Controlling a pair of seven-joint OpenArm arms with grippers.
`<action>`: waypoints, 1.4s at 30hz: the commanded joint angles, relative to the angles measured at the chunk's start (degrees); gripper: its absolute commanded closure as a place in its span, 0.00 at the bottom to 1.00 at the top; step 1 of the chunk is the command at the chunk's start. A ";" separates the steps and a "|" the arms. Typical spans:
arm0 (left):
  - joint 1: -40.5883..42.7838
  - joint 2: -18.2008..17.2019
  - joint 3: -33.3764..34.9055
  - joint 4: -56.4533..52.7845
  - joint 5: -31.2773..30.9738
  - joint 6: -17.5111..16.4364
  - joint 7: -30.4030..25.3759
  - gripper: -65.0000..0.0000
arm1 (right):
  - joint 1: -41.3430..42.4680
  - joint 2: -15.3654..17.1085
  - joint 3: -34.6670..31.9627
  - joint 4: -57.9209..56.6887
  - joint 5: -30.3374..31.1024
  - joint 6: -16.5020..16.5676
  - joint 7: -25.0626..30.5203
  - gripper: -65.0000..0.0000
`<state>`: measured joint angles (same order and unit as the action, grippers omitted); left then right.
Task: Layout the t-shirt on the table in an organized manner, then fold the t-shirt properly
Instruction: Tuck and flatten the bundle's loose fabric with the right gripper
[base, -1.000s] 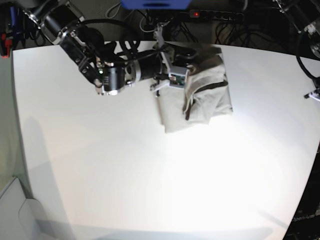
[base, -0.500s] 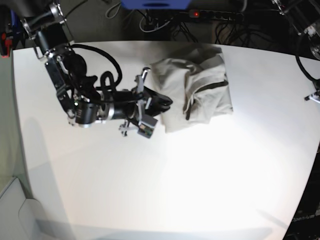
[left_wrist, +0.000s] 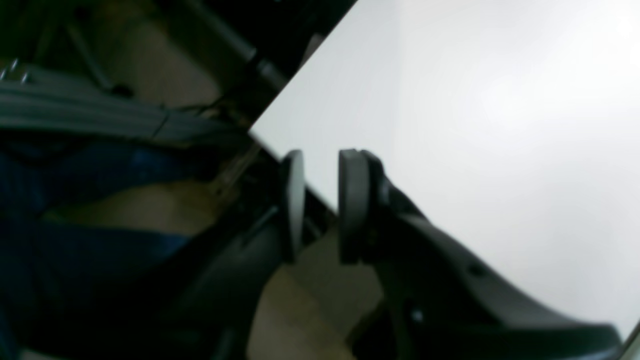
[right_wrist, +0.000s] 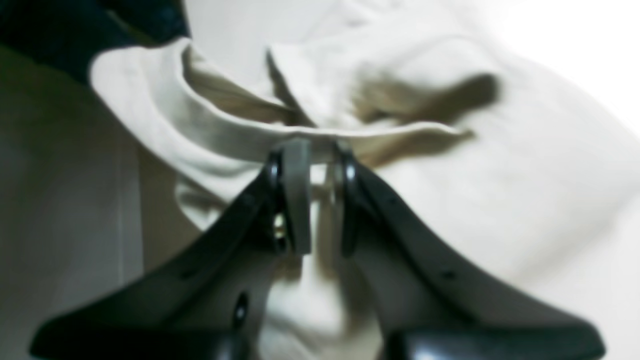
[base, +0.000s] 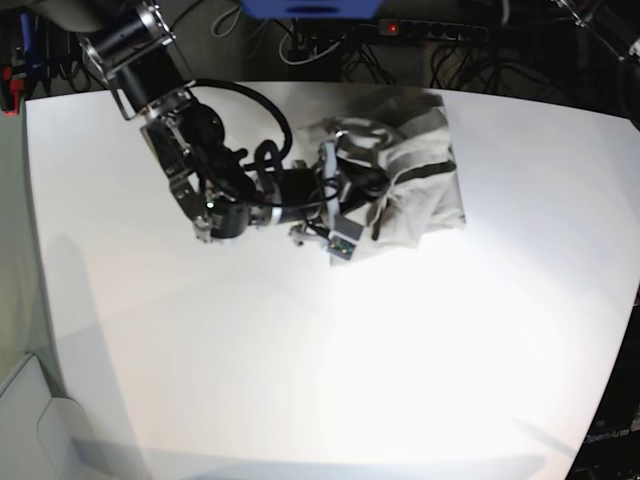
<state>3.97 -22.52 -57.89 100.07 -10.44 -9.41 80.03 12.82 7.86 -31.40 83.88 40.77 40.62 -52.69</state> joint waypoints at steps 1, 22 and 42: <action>-0.67 -1.43 -0.18 0.81 -0.16 -0.30 -0.95 0.81 | 1.11 -0.87 -0.82 0.65 -0.03 -0.62 2.44 0.88; 4.34 -1.08 -0.27 1.42 -0.16 -0.30 -5.79 0.81 | 0.85 -4.21 -6.62 8.39 -8.99 -0.62 4.55 0.88; 3.81 -0.90 -0.27 0.98 0.19 -7.25 -5.79 0.81 | 7.36 -0.60 -2.76 -5.24 -9.08 -0.62 7.72 0.88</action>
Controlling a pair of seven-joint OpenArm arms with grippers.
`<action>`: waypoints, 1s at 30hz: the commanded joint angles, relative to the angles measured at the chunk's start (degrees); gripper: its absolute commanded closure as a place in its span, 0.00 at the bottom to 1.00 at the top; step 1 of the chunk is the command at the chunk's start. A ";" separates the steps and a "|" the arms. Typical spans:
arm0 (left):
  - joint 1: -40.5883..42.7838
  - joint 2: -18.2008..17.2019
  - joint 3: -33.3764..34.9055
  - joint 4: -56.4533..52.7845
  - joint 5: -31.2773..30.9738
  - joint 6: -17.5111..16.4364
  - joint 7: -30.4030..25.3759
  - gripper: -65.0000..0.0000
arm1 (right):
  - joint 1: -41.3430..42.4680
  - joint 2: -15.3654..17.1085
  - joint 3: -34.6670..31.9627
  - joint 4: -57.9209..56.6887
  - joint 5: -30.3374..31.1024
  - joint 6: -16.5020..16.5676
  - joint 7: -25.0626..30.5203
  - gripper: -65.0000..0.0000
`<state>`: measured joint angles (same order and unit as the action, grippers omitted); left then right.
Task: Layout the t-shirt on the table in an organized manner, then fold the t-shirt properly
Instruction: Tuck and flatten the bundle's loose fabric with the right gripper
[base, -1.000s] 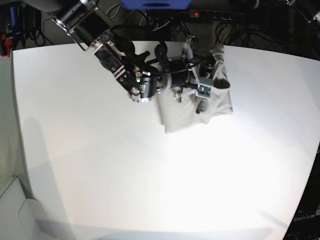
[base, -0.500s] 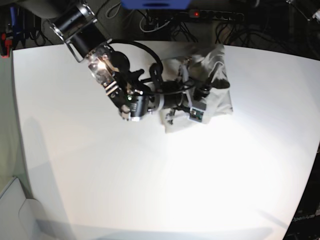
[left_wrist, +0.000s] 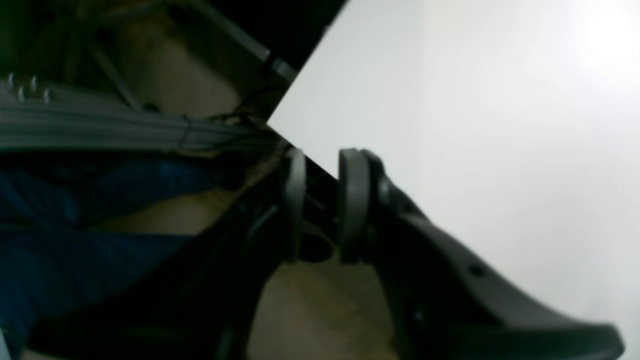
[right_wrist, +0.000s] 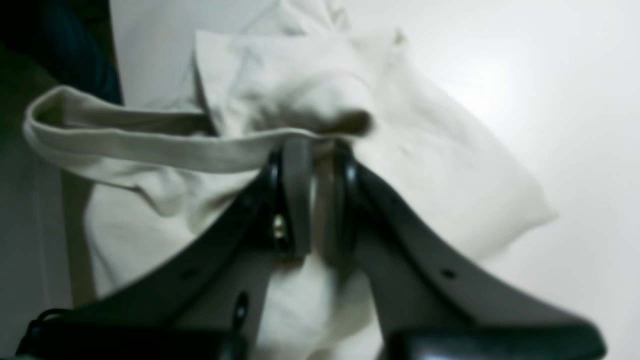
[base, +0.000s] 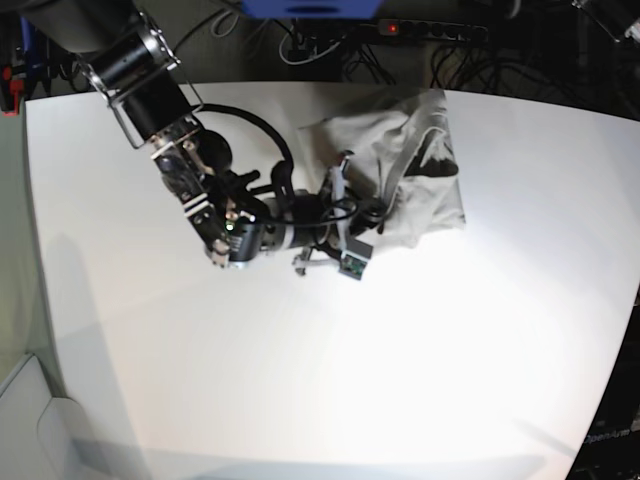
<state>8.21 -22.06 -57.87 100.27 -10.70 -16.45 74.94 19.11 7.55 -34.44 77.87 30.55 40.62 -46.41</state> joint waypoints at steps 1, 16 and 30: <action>-0.51 -1.36 -0.29 0.70 0.55 -0.92 -0.69 0.81 | 0.71 -0.30 0.28 0.42 1.15 -0.62 1.62 0.88; -0.69 0.31 -0.29 1.23 0.11 -2.06 -0.69 0.81 | 0.53 -8.83 -0.42 -4.59 1.24 -0.62 3.91 0.88; -1.75 5.05 0.15 2.81 0.11 -2.23 -0.69 0.81 | 3.26 -9.27 -2.27 0.95 1.41 -0.62 3.64 0.88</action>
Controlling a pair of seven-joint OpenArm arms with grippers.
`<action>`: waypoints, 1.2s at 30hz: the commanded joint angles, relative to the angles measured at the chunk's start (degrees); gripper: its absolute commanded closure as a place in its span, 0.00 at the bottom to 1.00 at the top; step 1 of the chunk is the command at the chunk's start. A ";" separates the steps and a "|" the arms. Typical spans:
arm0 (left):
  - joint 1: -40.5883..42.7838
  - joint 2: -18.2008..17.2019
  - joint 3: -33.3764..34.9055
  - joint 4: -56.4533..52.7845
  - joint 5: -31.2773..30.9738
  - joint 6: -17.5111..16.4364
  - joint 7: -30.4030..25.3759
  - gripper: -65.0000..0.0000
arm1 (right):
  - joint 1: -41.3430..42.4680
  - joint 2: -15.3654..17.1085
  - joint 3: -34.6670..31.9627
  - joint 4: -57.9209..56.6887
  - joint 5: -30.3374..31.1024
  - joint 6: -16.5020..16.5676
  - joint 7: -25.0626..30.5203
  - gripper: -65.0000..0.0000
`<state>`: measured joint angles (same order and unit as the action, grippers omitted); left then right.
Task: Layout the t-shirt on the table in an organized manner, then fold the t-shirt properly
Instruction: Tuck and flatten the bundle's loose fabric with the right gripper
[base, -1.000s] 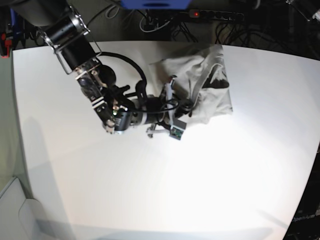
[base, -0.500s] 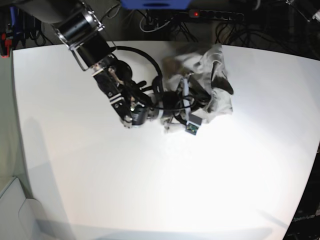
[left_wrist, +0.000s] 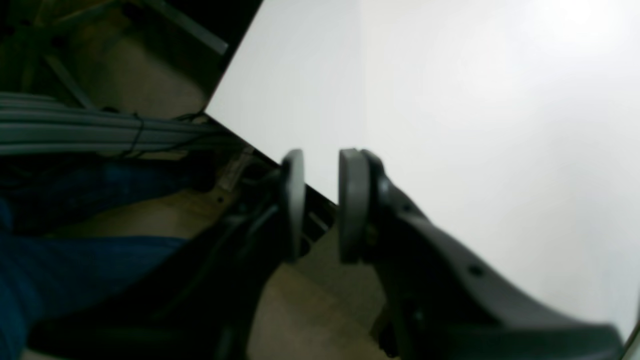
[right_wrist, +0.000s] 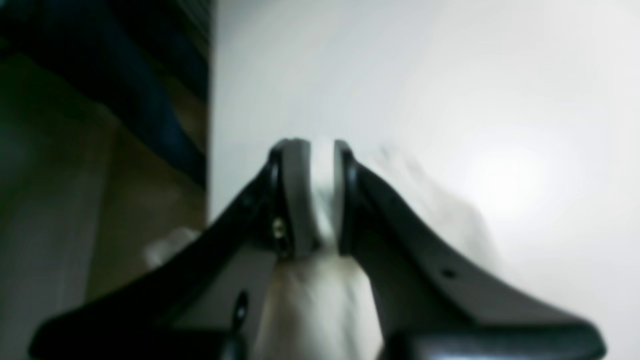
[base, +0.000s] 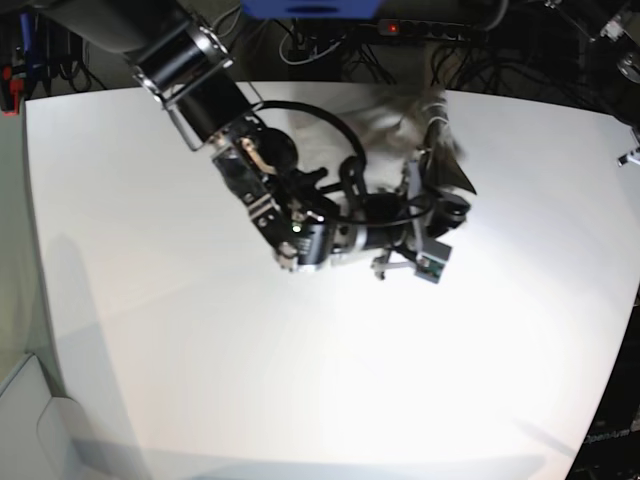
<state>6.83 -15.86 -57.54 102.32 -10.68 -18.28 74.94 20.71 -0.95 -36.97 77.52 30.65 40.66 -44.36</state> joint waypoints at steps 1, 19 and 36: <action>-0.37 -1.24 -0.18 0.67 0.08 -0.40 -0.69 0.81 | 1.66 0.20 0.36 2.00 1.30 -0.66 1.68 0.88; -2.74 -1.07 1.85 0.75 0.08 -0.40 -0.69 0.81 | -3.52 1.52 6.42 -2.66 1.04 -0.66 5.02 0.88; -1.86 1.04 2.29 0.93 0.00 -0.40 -0.34 0.81 | 7.99 -7.71 -4.83 -21.56 1.21 -0.66 15.83 0.88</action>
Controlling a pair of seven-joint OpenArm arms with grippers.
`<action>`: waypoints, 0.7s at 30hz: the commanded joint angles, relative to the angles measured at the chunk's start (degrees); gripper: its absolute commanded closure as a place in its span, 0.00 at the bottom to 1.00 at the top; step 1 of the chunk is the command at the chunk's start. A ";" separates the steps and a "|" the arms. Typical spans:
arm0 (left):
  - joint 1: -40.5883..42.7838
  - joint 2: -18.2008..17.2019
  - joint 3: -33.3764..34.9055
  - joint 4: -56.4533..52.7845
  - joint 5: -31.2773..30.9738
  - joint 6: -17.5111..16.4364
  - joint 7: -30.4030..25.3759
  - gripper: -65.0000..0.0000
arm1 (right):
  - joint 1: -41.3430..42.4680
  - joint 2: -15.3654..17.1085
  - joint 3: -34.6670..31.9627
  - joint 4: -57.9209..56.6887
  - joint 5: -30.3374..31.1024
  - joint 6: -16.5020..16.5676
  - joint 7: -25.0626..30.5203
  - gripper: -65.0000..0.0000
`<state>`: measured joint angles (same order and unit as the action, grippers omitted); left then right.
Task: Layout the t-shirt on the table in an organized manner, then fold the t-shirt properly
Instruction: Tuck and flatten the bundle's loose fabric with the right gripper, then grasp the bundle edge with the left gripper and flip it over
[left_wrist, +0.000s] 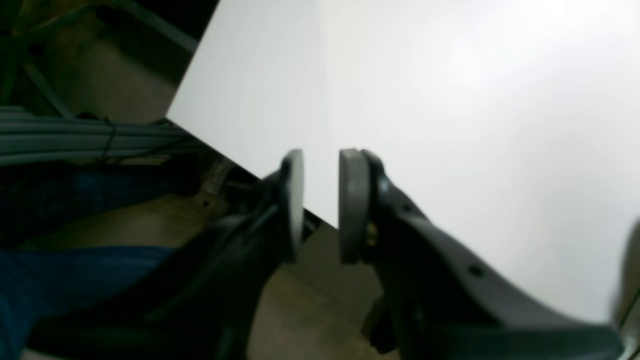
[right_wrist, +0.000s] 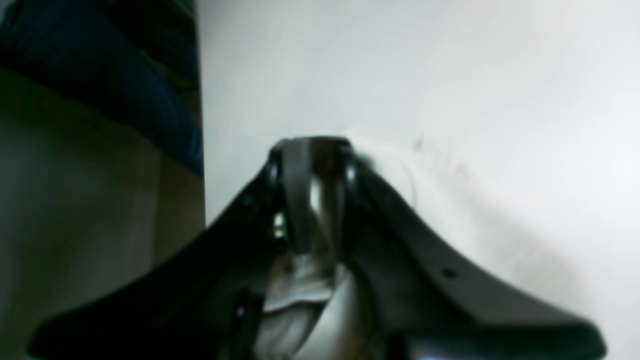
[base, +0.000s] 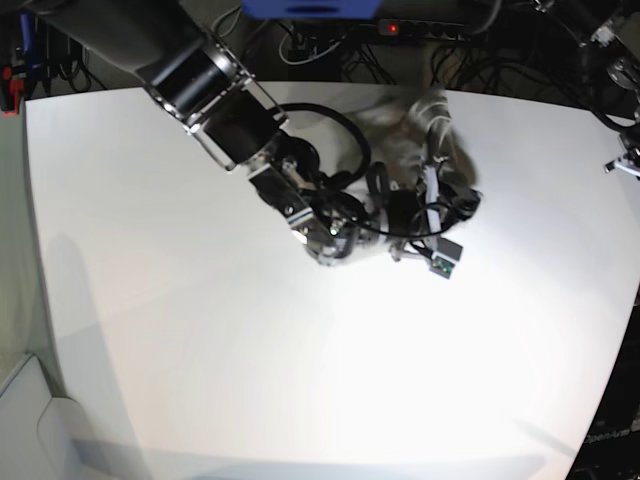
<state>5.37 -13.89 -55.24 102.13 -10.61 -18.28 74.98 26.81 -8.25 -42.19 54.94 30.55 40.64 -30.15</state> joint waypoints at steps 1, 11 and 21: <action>-0.40 -0.31 1.13 1.30 -0.07 -0.40 -0.47 0.81 | 2.07 -0.14 1.01 2.51 1.32 -0.64 1.54 0.88; 0.13 8.04 10.28 1.74 -0.07 -0.40 -0.65 0.81 | -0.83 11.81 20.08 14.56 1.41 -0.64 -6.46 0.88; -0.49 17.36 19.51 2.80 0.55 0.22 -0.83 0.81 | -12.35 26.14 32.22 23.26 1.50 -0.64 -7.08 0.88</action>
<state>5.56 3.99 -35.55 104.14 -10.13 -18.20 74.74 13.15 17.63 -10.24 77.10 30.72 40.66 -38.83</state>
